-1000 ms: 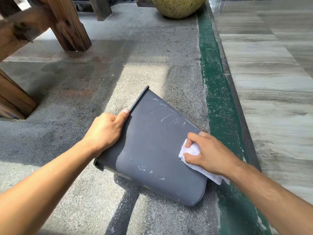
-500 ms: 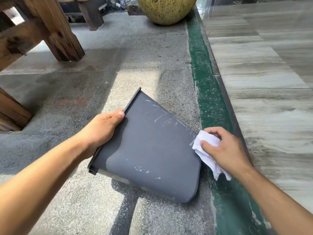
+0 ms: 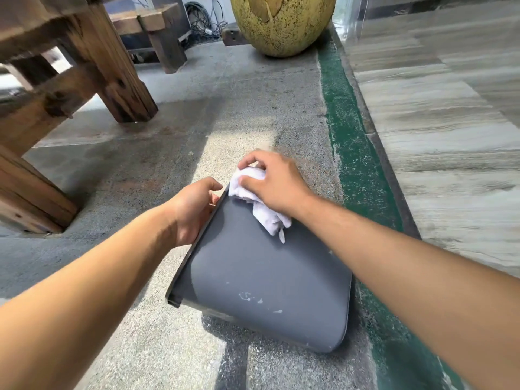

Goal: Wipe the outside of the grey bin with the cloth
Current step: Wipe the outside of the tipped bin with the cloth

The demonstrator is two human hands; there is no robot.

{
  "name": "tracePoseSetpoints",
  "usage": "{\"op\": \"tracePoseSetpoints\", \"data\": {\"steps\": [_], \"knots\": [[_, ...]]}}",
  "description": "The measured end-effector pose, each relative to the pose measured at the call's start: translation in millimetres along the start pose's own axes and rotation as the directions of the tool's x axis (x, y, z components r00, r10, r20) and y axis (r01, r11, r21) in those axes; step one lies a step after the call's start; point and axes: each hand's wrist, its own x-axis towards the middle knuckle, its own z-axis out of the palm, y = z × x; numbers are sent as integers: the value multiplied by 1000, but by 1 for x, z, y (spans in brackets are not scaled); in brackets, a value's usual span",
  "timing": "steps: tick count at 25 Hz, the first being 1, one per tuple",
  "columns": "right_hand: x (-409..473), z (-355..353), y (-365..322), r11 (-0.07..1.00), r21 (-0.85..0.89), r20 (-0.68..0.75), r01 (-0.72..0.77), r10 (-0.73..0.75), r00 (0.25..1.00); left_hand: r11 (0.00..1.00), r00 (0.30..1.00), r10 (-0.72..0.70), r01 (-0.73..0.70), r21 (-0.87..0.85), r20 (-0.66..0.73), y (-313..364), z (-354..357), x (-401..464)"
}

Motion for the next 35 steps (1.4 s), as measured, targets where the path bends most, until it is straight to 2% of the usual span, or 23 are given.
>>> {"op": "tracePoseSetpoints", "data": {"steps": [2, 5, 11, 15, 21, 25, 28, 31, 33, 35], "knots": [[2, 11, 4, 999, 4, 15, -43, 43, 999, 999, 999, 18, -16, 34, -44, 3, 6, 2], [-1, 17, 8, 997, -57, 14, -60, 61, 998, 995, 999, 46, -43, 92, -27, 6, 16, 3], [-14, 13, 24, 994, -102, 32, -45, 48, 998, 994, 991, 89, -83, 65, -101, 6, 22, 16], [-41, -2, 54, 988, -97, 74, -122, 129, 989, 999, 988, 53, -52, 13, -142, 0, 13, 23], [-88, -41, 98, 954, -163, 79, -252, 267, 960, 995, 977, 93, -86, 46, -189, -6, 11, 24], [-126, -66, 129, 933, -144, 107, -330, 346, 932, 994, 973, 100, -88, 70, -208, -4, 14, 22], [-142, -82, 147, 909, -195, 117, -369, 395, 911, 993, 975, 106, -94, 70, -196, -1, 15, 19], [-145, -95, 153, 868, -319, 151, -380, 443, 884, 989, 979, 133, -120, 90, -152, 1, 15, 15], [-139, -100, 151, 845, -379, 115, -378, 448, 886, 984, 982, 153, -141, 111, -108, -1, 14, 12], [-127, -101, 137, 870, -328, 55, -368, 407, 912, 983, 985, 165, -160, 86, -56, -3, 9, 9]]}}
